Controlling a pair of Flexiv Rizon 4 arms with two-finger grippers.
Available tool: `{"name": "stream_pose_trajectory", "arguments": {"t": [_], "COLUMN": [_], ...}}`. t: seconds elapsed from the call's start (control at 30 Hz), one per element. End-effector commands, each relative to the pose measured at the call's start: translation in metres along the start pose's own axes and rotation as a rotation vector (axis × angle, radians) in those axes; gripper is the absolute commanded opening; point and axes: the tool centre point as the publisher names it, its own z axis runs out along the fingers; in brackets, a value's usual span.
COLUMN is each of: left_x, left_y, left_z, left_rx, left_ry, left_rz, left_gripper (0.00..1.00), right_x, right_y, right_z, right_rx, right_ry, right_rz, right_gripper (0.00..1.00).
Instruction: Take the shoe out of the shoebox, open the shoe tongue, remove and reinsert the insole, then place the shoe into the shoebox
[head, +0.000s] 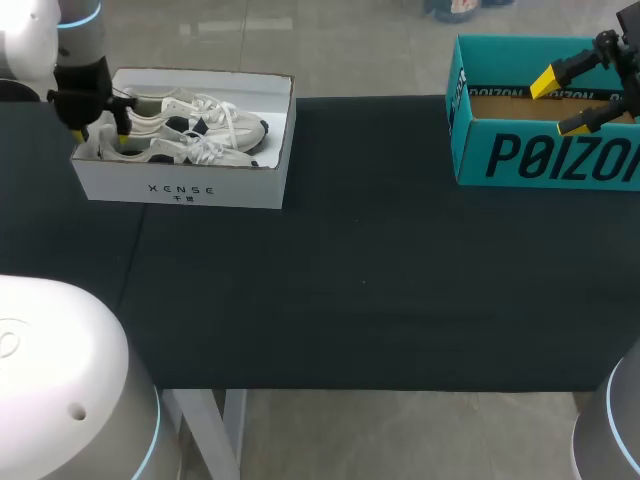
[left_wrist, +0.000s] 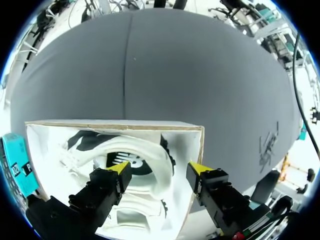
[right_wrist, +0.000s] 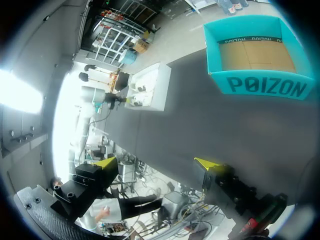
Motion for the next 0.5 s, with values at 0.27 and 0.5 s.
{"name": "stream_pose_trajectory", "arguments": {"t": [0.27, 0.5], "left_x": [0.011, 0.009], "left_y": [0.013, 0.016], "left_z": [0.012, 0.014], "left_rx": [0.004, -0.003], "left_ry": [0.012, 0.005], "left_rz": [-0.006, 0.015], "left_gripper": [0.60, 0.49], "right_x": [-0.001, -0.001], "right_y": [0.002, 0.002], "right_z": [0.000, 0.000], "right_rx": [0.003, 0.003], "right_ry": [-0.002, -0.002], "right_rz": [0.000, 0.000], "right_gripper": [1.00, 1.00]}}
